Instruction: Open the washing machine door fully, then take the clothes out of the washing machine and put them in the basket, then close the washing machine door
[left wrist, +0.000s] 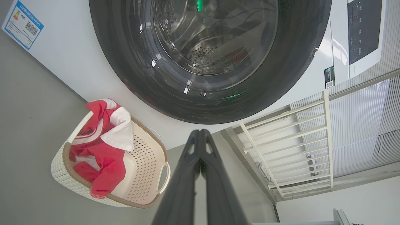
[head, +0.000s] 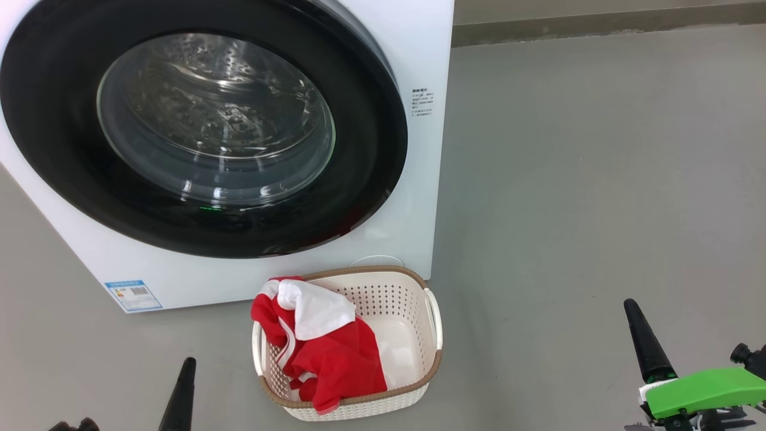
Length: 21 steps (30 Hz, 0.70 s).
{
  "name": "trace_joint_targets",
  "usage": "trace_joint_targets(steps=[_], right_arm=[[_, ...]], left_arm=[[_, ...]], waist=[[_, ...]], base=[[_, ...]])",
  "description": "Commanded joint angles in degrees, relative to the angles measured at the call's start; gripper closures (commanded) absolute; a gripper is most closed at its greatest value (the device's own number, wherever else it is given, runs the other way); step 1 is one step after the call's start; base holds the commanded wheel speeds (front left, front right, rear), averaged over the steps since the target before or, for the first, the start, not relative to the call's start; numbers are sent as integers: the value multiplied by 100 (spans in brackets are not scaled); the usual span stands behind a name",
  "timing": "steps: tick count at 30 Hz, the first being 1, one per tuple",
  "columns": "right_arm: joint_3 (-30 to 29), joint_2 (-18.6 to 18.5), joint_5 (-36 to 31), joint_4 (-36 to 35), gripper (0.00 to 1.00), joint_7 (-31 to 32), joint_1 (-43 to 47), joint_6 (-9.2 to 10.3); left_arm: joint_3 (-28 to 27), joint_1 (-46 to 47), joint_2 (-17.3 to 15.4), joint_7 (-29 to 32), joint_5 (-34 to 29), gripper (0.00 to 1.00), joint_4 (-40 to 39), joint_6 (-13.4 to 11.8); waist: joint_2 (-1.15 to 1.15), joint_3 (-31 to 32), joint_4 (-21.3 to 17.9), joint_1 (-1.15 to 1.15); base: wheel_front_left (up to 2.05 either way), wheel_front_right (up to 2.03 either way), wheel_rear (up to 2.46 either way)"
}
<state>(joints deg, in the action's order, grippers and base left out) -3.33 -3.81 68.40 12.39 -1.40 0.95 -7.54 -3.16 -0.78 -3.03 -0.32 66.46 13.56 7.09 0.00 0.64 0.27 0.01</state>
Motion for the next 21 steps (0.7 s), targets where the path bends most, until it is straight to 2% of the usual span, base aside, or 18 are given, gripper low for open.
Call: trace_joint_targets(steps=[1, 21], right_arm=[[22, -54, 182, -119, 100, 55, -292, 3], [-99, -16, 1310, 19, 100, 380, -496, 4]], left_arm=[[-162, 316, -51, 52, 188, 100, -102, 27], [-252, 505, -18, 366, 1365, 100, -28, 33]], waist=[[0, -3, -1, 0], [0, -42, -14, 0]], base=[[0, 0, 0], [0, 0, 0]])
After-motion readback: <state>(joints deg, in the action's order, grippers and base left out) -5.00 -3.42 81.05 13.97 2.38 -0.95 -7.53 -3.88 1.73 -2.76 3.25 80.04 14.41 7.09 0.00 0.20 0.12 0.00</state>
